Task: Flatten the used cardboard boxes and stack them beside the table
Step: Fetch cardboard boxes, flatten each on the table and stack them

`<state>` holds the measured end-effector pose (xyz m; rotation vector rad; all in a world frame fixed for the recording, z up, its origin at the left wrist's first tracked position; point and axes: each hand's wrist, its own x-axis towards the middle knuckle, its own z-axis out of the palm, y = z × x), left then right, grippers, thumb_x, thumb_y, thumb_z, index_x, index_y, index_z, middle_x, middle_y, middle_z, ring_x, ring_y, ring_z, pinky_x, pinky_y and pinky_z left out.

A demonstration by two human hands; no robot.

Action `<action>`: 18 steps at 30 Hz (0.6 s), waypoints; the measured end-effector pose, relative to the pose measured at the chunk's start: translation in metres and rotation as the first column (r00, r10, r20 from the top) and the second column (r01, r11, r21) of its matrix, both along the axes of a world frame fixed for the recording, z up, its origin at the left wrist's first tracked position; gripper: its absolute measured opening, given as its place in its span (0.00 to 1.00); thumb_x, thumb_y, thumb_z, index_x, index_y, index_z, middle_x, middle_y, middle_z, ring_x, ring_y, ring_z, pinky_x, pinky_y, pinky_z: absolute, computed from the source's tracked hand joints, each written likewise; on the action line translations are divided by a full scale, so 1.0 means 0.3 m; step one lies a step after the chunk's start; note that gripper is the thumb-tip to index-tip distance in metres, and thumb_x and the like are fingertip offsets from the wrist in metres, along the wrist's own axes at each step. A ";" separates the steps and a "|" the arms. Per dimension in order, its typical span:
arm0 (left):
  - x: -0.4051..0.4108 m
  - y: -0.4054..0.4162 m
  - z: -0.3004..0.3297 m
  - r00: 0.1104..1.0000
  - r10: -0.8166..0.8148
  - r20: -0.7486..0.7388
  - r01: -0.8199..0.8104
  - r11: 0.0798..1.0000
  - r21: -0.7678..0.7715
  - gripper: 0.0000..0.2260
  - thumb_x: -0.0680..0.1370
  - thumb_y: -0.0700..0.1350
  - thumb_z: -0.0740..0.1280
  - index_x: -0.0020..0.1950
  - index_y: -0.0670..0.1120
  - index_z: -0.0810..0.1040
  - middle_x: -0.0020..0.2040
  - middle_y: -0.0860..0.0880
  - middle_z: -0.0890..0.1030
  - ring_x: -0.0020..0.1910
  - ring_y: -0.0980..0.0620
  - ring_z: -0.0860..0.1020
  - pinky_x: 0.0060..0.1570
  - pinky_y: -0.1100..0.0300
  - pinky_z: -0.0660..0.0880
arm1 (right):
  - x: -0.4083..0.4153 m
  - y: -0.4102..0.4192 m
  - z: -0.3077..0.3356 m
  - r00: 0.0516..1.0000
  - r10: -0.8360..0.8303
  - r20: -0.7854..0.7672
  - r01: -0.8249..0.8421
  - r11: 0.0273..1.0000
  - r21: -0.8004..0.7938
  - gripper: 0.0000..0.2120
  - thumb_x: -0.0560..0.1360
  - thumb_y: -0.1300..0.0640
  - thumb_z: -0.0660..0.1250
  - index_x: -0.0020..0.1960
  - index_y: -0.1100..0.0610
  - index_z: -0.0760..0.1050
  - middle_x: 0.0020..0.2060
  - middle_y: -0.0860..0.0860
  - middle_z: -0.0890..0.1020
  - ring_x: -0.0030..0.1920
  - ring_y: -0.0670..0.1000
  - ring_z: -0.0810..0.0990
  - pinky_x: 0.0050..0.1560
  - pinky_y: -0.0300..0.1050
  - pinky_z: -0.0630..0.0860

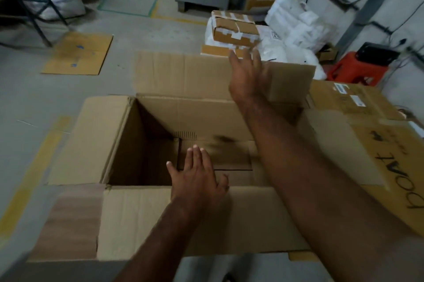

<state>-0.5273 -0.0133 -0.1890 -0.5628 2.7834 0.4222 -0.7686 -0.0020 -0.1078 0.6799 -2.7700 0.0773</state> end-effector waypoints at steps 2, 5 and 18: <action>-0.007 -0.005 0.004 1.000 -0.012 -0.010 0.012 1.000 0.029 0.39 0.81 0.68 0.43 0.83 0.43 0.42 0.84 0.44 0.42 0.83 0.47 0.42 0.76 0.30 0.46 | -0.028 -0.054 -0.075 0.979 -0.032 0.203 0.028 0.999 0.024 0.35 0.82 0.48 0.61 0.83 0.48 0.48 0.83 0.53 0.51 0.82 0.59 0.50 0.74 0.65 0.60; 0.006 -0.041 0.029 0.992 -0.098 -0.073 0.108 0.983 0.148 0.48 0.71 0.76 0.34 0.84 0.48 0.42 0.84 0.50 0.41 0.82 0.52 0.42 0.77 0.32 0.45 | -0.002 -0.089 -0.225 0.914 -0.060 0.400 0.034 0.997 0.072 0.28 0.84 0.38 0.48 0.79 0.51 0.64 0.79 0.54 0.65 0.78 0.57 0.61 0.74 0.65 0.56; 0.039 -0.090 0.026 0.896 -0.436 -0.088 0.439 0.899 0.013 0.54 0.67 0.77 0.67 0.83 0.56 0.46 0.84 0.52 0.44 0.81 0.45 0.52 0.73 0.31 0.57 | 0.305 0.157 -0.156 0.919 0.113 0.377 -0.080 0.992 -0.101 0.27 0.80 0.39 0.63 0.74 0.51 0.69 0.75 0.52 0.70 0.76 0.54 0.65 0.76 0.60 0.57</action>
